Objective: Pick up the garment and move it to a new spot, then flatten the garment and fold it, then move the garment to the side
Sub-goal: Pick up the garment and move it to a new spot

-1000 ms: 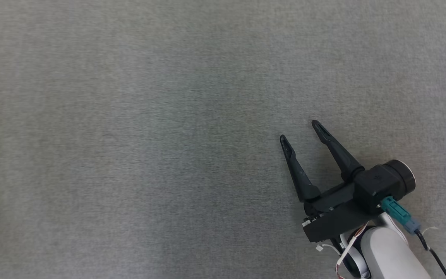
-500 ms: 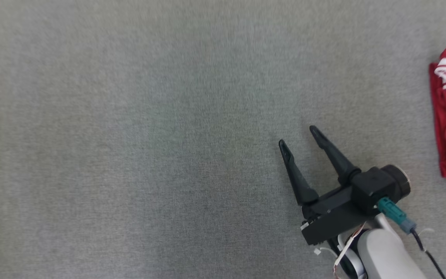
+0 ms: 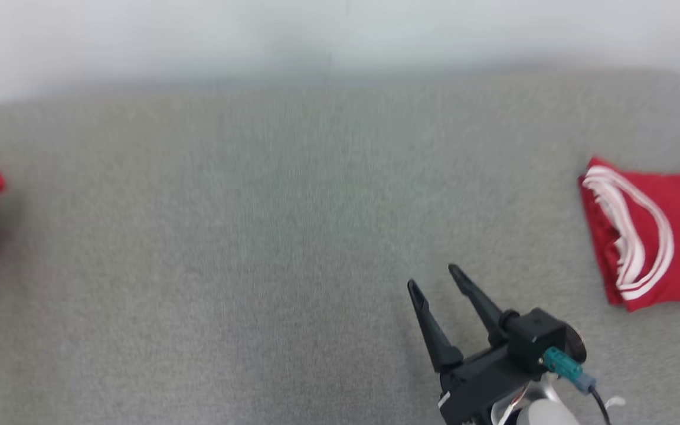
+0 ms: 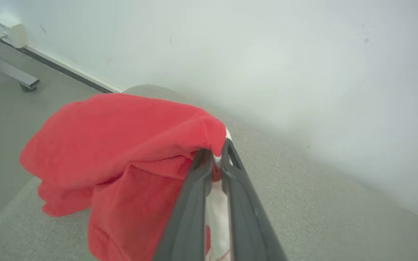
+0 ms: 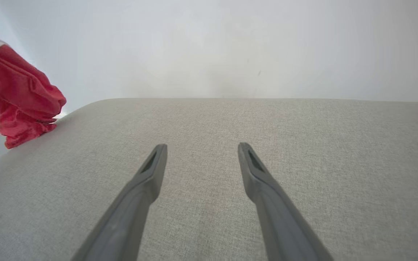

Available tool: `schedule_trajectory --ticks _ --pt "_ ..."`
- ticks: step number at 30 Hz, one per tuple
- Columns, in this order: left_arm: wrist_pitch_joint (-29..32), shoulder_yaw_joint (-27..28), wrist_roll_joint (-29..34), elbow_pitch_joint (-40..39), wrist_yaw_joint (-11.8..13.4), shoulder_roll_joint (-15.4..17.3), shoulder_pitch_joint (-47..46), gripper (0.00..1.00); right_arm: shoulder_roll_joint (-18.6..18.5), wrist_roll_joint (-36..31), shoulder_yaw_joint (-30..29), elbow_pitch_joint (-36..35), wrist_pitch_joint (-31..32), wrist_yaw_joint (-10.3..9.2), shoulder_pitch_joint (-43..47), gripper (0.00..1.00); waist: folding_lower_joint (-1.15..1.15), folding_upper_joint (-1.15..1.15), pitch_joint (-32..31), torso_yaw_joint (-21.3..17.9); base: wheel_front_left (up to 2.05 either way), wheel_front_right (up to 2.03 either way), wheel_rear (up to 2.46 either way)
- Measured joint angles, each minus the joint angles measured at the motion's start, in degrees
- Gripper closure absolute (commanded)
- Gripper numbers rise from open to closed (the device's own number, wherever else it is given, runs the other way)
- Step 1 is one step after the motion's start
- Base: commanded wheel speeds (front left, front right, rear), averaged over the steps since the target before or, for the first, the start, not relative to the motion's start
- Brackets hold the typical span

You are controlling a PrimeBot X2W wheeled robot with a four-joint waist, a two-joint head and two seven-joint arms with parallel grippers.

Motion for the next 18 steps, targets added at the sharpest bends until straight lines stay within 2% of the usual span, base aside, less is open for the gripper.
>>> schedule_trajectory --ticks 3,12,13,18 --pt "1.6 -4.0 0.5 -2.8 -0.8 -3.1 -2.5 1.00 0.6 0.5 0.0 0.9 -0.5 0.00 1.1 0.00 0.00 0.00 -3.6 -0.4 0.00 0.00 0.00" --pt "4.6 -12.4 -0.8 -14.4 -0.3 -15.7 -3.9 1.00 1.5 0.6 -0.9 1.5 -1.4 0.00 2.0 0.00 -0.01 -0.01 -10.8 -3.5 0.00 0.00 0.00" --pt "5.0 -13.8 -1.7 -16.5 -0.3 -18.5 -3.0 1.00 1.5 0.6 -1.0 1.5 -1.4 0.00 2.2 0.00 0.00 0.00 -11.3 -4.9 0.00 0.00 0.00" --pt "3.0 -17.9 -3.9 -19.2 0.0 -21.3 1.2 1.00 1.6 0.1 -1.5 1.1 -1.1 0.00 2.3 0.00 0.01 0.00 -11.8 -8.3 0.00 0.00 0.00"
